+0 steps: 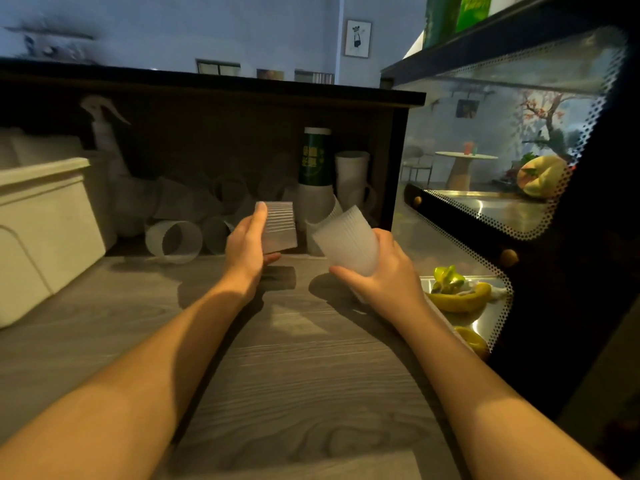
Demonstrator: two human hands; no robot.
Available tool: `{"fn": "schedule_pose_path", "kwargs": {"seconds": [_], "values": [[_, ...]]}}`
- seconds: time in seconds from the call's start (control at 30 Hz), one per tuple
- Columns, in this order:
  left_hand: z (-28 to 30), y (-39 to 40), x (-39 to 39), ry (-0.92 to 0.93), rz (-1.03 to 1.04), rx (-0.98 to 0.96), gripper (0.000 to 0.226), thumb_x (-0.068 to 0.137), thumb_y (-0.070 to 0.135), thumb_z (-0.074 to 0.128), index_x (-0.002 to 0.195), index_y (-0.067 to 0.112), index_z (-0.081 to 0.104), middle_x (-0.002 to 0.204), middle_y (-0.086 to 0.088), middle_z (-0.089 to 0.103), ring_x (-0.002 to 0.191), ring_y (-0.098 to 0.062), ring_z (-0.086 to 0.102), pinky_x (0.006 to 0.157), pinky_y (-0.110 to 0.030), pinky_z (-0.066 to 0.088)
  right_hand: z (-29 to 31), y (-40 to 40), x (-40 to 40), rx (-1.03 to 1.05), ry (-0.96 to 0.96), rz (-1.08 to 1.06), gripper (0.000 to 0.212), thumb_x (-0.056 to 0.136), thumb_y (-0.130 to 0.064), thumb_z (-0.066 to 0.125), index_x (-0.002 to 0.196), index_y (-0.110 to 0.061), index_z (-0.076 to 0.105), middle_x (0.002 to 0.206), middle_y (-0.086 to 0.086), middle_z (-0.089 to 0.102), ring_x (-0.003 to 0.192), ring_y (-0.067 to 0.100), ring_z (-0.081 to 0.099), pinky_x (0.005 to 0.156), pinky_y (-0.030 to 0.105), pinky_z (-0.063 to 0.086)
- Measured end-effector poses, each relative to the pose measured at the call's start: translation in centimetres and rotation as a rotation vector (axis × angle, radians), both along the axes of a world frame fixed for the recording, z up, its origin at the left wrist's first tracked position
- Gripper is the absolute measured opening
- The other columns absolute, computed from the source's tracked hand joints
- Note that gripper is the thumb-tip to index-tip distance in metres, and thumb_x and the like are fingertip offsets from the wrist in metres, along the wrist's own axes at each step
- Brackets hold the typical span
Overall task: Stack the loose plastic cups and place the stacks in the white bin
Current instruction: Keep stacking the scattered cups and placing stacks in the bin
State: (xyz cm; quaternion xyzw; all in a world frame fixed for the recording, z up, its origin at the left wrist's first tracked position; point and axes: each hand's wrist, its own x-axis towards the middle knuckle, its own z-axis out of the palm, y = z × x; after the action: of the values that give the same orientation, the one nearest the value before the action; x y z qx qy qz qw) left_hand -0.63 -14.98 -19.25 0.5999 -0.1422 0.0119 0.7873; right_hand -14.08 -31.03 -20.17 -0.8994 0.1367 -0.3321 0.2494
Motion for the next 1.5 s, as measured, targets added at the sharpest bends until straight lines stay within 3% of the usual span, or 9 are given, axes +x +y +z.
{"fn": "schedule_pose_path", "kwargs": {"seconds": [0.37,0.57,0.7,0.97,1.07,1.17,1.27,1.37,1.5], "values": [[1.9,1.5,-1.2,-0.269,0.127,0.091,0.037,0.100,0.055,0.037,0.088,0.031,0.062,0.088,0.002,0.065,0.078,-0.011,0.059,0.058,-0.022,0.042,0.1,0.7,0.0,-0.057,0.043,0.138,0.077,0.070,-0.058,0.074,0.131,-0.035,0.032,0.119,-0.010,0.045,0.101,0.010,0.049,0.081,0.036,0.053],[1.1,0.9,-1.2,-0.486,0.075,0.302,0.030,0.097,0.044,0.054,0.112,0.022,0.066,0.112,-0.002,0.064,0.095,-0.003,0.060,0.076,-0.008,0.044,0.2,1.2,-0.1,-0.078,0.028,0.172,0.082,0.069,-0.056,0.076,0.136,-0.034,0.033,0.120,-0.011,0.045,0.104,0.010,0.049,0.083,0.040,0.053],[1.5,1.0,-1.0,-0.464,0.004,0.272,0.060,0.083,0.069,0.046,0.109,0.022,0.070,0.106,0.001,0.068,0.099,-0.012,0.063,0.088,-0.033,0.051,0.2,1.2,-0.1,-0.072,0.026,0.177,0.084,0.069,-0.058,0.076,0.136,-0.034,0.033,0.122,-0.011,0.045,0.105,0.009,0.048,0.082,0.034,0.053],[2.0,1.7,-1.1,-0.624,0.033,0.352,0.033,0.092,0.052,0.050,0.108,0.028,0.066,0.105,0.006,0.062,0.096,0.000,0.059,0.078,-0.013,0.045,0.6,1.8,-0.4,-0.077,0.074,0.237,0.081,0.071,-0.054,0.077,0.136,-0.034,0.032,0.119,-0.012,0.043,0.102,0.005,0.045,0.078,0.027,0.046],[2.3,2.0,-1.3,-0.703,0.055,0.461,0.034,0.099,0.046,0.045,0.119,0.024,0.063,0.107,0.007,0.058,0.096,0.001,0.055,0.081,-0.018,0.046,0.7,1.9,-0.4,-0.063,0.091,0.249,0.081,0.071,-0.057,0.075,0.136,-0.034,0.032,0.113,-0.015,0.041,0.099,0.004,0.043,0.074,0.024,0.042],[1.6,1.1,-2.3,-0.583,-0.103,0.494,0.063,0.092,0.063,0.028,0.142,0.029,0.046,0.126,0.008,0.048,0.111,-0.004,0.049,0.092,-0.022,0.042,0.4,2.0,0.0,-0.037,0.056,0.229,0.079,0.069,-0.059,0.075,0.132,-0.037,0.033,0.112,-0.015,0.044,0.099,0.006,0.048,0.077,0.029,0.049],[0.6,-0.9,-3.2,-0.363,-0.315,0.451,0.071,0.080,0.078,0.023,0.140,0.045,0.042,0.141,0.005,0.043,0.126,-0.015,0.044,0.108,-0.037,0.035,0.5,1.3,-0.3,-0.018,0.066,0.222,0.079,0.065,-0.060,0.075,0.131,-0.038,0.036,0.114,-0.014,0.048,0.100,0.009,0.053,0.080,0.039,0.056],[0.5,-1.2,-2.6,-0.320,-0.305,0.430,0.092,0.070,0.091,0.025,0.145,0.039,0.040,0.150,0.006,0.043,0.136,-0.015,0.040,0.116,-0.043,0.029,1.3,-0.1,-0.9,0.019,0.080,0.194,0.076,0.066,-0.060,0.076,0.128,-0.037,0.039,0.113,-0.011,0.051,0.100,0.013,0.055,0.079,0.039,0.056],[-0.3,-0.6,-1.3,-0.317,-0.165,0.466,0.072,0.091,0.067,0.041,0.147,0.022,0.039,0.138,0.005,0.050,0.120,-0.011,0.049,0.087,-0.020,0.045,1.6,-1.8,-0.9,0.048,-0.008,-0.009,0.076,0.071,-0.057,0.076,0.130,-0.024,0.042,0.117,0.001,0.054,0.101,0.022,0.053,0.078,0.041,0.049]]}}
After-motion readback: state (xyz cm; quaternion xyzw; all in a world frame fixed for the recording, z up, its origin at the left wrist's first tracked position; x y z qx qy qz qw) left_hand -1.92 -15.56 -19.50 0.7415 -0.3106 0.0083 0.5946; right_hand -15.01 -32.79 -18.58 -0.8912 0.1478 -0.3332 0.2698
